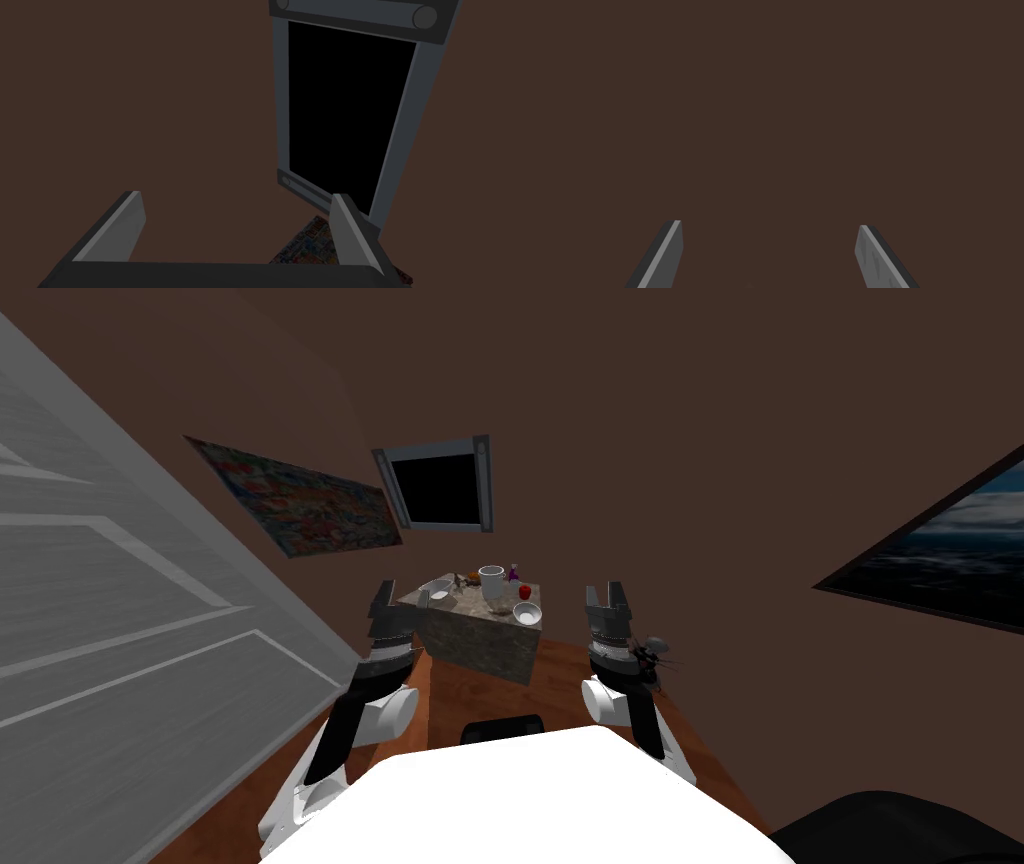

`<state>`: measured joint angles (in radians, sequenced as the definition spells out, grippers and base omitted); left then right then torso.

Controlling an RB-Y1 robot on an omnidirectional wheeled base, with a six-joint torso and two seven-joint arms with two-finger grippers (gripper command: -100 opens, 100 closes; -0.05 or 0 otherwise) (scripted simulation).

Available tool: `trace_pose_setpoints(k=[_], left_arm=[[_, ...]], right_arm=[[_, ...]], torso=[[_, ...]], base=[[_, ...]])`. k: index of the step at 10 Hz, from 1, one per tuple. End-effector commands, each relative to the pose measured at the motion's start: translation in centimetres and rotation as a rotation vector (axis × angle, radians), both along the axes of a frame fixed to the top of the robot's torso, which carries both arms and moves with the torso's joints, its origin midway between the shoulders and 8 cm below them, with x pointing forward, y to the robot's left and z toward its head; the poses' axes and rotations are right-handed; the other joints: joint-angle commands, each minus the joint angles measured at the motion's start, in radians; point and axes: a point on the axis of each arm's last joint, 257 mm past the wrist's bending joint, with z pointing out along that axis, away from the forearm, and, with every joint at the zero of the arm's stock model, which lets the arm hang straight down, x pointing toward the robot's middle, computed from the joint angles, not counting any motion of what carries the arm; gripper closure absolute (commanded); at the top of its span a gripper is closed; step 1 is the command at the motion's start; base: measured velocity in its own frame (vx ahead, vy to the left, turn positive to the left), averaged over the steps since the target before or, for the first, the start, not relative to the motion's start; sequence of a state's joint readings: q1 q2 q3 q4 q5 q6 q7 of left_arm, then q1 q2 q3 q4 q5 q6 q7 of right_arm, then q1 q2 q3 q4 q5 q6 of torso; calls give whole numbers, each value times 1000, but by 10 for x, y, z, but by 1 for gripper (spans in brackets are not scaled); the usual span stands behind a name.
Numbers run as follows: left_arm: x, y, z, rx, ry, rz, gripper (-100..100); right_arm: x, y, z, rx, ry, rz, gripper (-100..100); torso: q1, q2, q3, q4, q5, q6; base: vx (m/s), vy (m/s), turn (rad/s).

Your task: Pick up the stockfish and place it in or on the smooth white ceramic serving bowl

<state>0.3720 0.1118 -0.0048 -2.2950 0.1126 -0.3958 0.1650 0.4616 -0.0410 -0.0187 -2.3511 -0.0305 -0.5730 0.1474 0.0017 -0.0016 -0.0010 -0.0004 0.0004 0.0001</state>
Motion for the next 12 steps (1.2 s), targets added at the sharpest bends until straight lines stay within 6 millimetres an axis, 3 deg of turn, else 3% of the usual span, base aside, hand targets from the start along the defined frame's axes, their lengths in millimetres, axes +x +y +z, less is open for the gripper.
trace_pose_setpoints(k=[1, 8, 12], left_arm=[[11, 1, -4, -17, 33, -12, -100], [71, -3, -23, -177, 169, -138, -100], [93, -10, -39, -218, 256, -183, -100]], right_arm=[[0, 0, 0, 0, 0, 0, 0], [0, 0, 0, 0, 0, 0, 0], [0, 0, 0, 0, 0, 0, 0]], torso=[[0, 0, 0, 0, 0, 0], [0, -1, 0, 0, 0, 0], [-1, 0, 0, 0, 0, 0]], base=[[14, 18, -34], [25, 23, -61], [20, 20, -50]])
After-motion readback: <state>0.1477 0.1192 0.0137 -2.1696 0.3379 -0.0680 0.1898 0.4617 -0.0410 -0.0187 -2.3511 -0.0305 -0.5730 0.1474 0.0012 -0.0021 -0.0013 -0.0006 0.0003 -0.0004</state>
